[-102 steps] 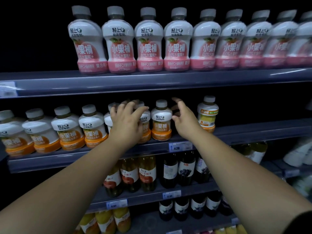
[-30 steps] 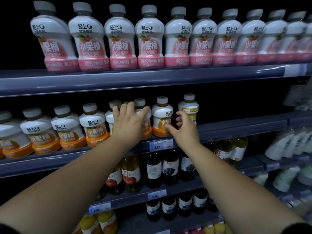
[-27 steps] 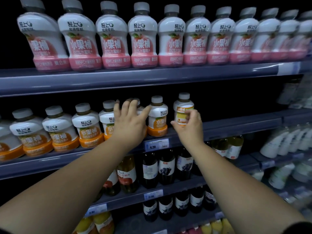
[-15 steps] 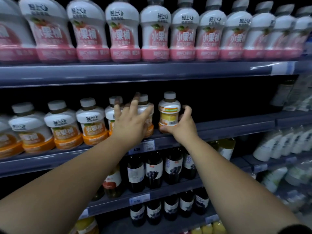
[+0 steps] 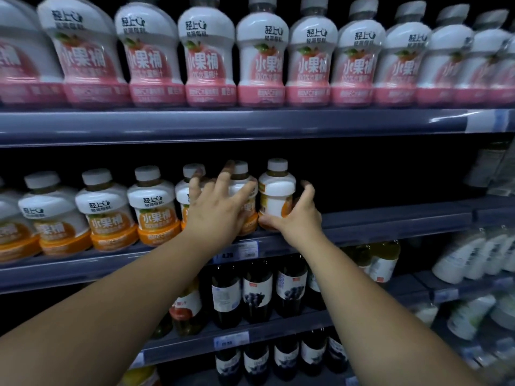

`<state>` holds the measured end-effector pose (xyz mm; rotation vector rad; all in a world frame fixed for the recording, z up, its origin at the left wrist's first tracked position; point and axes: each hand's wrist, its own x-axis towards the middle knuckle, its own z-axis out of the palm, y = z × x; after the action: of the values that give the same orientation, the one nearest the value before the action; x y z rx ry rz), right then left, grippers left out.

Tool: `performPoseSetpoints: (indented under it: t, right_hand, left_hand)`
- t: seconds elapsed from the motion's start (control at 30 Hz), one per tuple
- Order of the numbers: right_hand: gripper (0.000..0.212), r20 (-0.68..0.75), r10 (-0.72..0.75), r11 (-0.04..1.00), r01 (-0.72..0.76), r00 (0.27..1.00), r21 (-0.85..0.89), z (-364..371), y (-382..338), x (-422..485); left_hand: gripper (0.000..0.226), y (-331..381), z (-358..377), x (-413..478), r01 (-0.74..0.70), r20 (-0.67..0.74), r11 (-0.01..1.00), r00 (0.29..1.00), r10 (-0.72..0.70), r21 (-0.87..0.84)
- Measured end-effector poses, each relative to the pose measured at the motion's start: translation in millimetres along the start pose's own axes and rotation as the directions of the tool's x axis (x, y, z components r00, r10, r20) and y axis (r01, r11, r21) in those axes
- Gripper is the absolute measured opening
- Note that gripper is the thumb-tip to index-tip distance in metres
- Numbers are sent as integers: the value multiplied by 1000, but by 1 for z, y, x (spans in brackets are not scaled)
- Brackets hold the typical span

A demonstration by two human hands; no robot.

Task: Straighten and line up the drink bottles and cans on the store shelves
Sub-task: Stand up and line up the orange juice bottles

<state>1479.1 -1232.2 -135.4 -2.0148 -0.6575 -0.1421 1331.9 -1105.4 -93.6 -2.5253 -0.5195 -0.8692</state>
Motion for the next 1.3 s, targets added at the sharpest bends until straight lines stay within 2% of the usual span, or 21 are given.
performPoseSetpoints:
  t: [0.07,0.17,0.23,0.37,0.5,0.6,0.73,0.8,0.97,1.1,1.2,1.3]
  right_hand:
    - [132,44,-23,1000,24,999,-16,-1,0,-2]
    - [134,88,21,1000,-23,996,18,-6,2,0]
    - [131,97,33,998,-38,995,56,-10,4,0]
    - [122,201,12,996,-31,979,89,-12,4,-3]
    - [94,171,0,993,-20,985,115,-12,8,-3]
    - [83,142,-19,994,4,990,105,-11,8,-3]
    - [81,98,-22,998,15,995,68,-10,5,-2]
    - [81,73,-15,999,13,997,36,-9,4,-2]
    - [82,69,-5,1000,5,998,-2,-7,4,-5]
    - [90,75,-4,1000,6,997,-26,-9,3,-9]
    - [106,-22,-25,997,23,999,-76,-8,-7,-19]
    - [98,-263,-214,976,197,941,-90,0,-29,-40]
  left_hand:
    - [64,-1,0,1,-4,4,1000,1000,4,0]
    - [57,-7,-1,3,-3,-5,1000,1000,3,-20]
    - [51,-10,-2,6,-6,-19,999,1000,5,-31]
    - [48,-11,-4,8,-15,-17,1000,1000,14,-15]
    - [50,-11,-7,9,-19,16,1000,1000,19,11]
    - [45,-13,-14,11,-46,25,999,999,46,-9]
    - [43,-17,-21,11,-118,1,989,993,118,-84]
    - [44,-18,-21,11,-110,22,990,993,112,-93]
    - [52,-20,-23,12,-93,52,991,994,98,-91]
    - [55,-31,-17,9,-187,32,982,982,187,-24]
    - [66,-46,-21,-1,-232,-5,973,973,232,0]
    - [69,-69,-31,-16,-179,-15,983,984,179,-44]
